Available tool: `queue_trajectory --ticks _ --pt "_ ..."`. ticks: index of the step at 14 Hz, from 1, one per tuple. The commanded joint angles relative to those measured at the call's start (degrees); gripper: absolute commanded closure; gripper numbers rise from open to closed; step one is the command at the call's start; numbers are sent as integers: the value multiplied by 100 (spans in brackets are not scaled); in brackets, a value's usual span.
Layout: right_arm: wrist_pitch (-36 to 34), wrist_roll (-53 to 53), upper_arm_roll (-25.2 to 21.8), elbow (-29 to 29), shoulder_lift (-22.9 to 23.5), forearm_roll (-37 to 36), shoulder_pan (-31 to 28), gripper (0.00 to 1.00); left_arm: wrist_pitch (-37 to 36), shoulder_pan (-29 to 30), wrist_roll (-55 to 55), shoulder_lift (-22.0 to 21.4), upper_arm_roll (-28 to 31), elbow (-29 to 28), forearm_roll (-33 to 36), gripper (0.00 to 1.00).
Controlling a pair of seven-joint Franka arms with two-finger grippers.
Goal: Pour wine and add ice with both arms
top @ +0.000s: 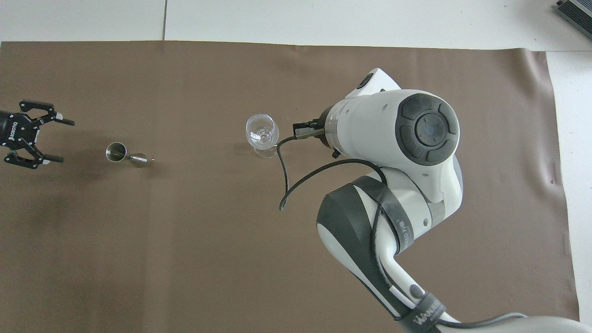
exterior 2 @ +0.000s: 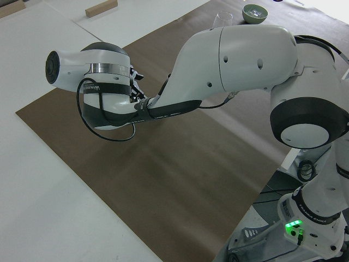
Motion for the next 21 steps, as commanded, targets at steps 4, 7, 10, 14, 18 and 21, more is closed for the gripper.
queue_trajectory --ticks 4,7,10,14,18,21 --pt "17 60 63 423 122 -14 379 100 -119 -127 479 -278 16 350 578 0" --pt "26 34 107 607 262 -23 388 100 -154 -171 541 -410 -2 386 685 0" --pt "44 34 186 959 649 -84 449 100 -163 -206 725 -664 -11 386 903 0" --pt "61 86 186 1293 948 -102 581 100 -136 -443 1200 -1007 -2 386 1387 0" --pt "149 113 186 1320 1089 -111 590 100 -101 -732 1262 -1349 -2 378 1704 0" --pt "184 122 186 1320 1159 -111 599 100 -84 -987 1280 -1596 -11 378 1976 0"
